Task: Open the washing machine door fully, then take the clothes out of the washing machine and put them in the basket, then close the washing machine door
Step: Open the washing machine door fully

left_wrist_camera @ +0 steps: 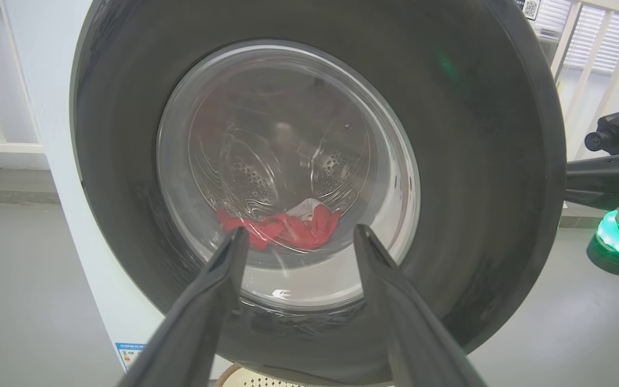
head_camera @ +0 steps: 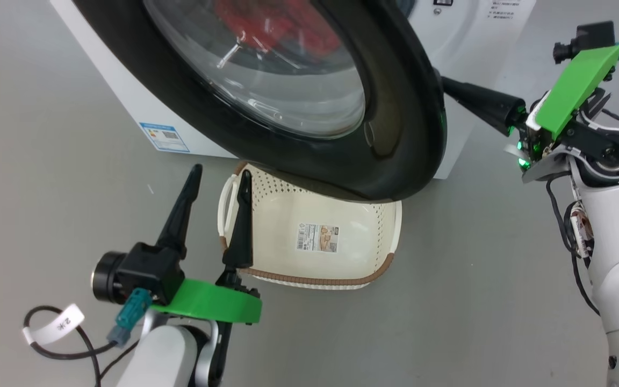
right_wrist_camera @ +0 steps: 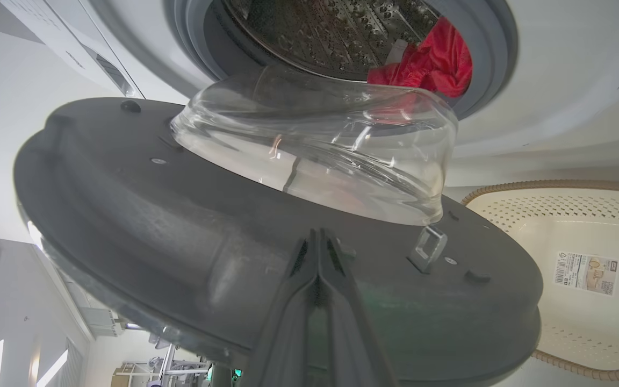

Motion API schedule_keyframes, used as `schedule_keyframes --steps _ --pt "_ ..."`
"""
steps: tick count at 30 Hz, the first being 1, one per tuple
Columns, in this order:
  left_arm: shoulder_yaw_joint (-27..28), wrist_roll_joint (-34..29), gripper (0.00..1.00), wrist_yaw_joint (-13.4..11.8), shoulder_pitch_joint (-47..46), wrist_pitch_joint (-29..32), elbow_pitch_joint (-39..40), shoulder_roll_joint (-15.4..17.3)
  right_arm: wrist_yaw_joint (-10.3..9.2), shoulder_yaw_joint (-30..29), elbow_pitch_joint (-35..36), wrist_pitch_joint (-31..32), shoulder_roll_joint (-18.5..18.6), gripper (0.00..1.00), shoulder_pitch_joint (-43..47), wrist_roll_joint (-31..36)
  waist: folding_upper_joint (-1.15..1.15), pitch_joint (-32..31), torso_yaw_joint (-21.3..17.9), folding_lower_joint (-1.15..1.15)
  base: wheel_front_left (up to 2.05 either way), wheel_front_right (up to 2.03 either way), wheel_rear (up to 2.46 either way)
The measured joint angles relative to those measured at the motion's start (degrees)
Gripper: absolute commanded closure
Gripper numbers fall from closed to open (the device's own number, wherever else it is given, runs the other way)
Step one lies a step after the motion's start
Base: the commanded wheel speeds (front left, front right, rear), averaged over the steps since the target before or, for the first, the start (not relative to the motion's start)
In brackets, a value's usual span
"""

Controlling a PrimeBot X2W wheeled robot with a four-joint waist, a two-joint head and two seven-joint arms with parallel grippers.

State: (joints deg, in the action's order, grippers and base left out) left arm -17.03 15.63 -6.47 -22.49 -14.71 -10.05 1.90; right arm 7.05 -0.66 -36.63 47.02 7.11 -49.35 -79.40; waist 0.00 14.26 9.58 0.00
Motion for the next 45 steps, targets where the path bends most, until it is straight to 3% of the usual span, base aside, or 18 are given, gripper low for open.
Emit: schedule_keyframes --steps 27,45 --pt "0.0 0.6 0.0 -0.2 5.4 0.0 0.3 0.9 0.0 0.5 10.0 4.7 -2.9 1.0 15.0 -1.2 0.0 -7.2 4.4 0.0 0.0 0.0 0.0" --pt "-0.4 1.8 0.0 -1.2 7.4 0.3 0.7 1.2 0.0 6.2 15.0 4.4 -3.4 1.0 19.8 -4.1 0.0 -8.9 9.3 0.0 0.0 0.0 0.0"
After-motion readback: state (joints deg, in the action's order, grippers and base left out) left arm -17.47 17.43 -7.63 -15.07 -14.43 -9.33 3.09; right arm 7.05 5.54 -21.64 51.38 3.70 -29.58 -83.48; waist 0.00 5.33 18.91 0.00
